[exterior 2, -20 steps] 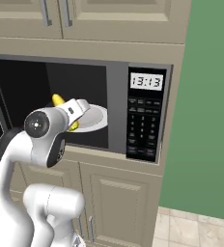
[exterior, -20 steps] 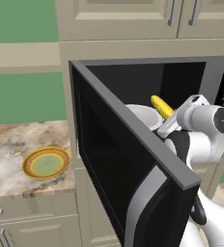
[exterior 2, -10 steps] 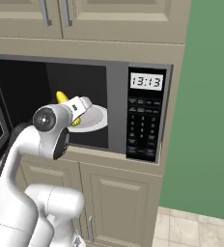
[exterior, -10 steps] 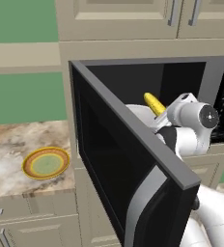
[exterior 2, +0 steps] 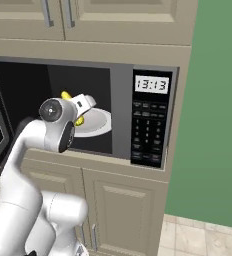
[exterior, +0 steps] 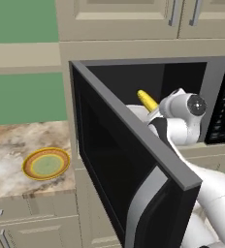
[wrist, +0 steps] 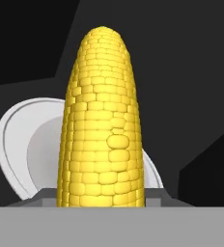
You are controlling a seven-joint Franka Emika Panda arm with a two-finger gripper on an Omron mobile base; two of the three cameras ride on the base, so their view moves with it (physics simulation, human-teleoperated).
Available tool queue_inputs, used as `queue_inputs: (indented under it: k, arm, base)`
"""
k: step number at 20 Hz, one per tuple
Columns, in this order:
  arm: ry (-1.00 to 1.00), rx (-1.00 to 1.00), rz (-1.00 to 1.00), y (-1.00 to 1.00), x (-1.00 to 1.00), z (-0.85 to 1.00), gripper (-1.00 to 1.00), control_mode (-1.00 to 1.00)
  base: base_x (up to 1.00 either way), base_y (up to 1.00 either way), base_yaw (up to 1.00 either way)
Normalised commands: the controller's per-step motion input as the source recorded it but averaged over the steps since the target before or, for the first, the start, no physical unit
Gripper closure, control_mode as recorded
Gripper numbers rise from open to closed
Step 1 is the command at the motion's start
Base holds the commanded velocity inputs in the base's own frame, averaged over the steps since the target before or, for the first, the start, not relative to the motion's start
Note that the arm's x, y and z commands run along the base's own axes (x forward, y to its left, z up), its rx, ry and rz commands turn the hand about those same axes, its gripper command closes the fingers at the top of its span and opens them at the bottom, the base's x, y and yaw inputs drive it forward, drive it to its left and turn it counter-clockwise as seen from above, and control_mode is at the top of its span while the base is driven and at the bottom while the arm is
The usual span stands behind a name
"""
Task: Pick the corn from the counter and place it in the microwave. Then turn on the microwave.
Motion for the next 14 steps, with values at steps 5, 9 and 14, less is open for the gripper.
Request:
queue_inputs:
  k: [5, 9, 14]
  arm:
    - [0.04, 0.0, 0.0, 0.14, 0.37, -0.06, 1.0, -1.0]
    - [0.0, 0.0, 0.0, 0.14, 0.33, -0.14, 1.0, -1.0]
    - [0.04, 0.0, -0.01, 0.11, 0.34, -0.13, 1.0, -1.0]
  base:
    - [0.0, 0.0, 0.0]
    - [0.0, 0.0, 0.0]
    - [0.0, 0.0, 0.0]
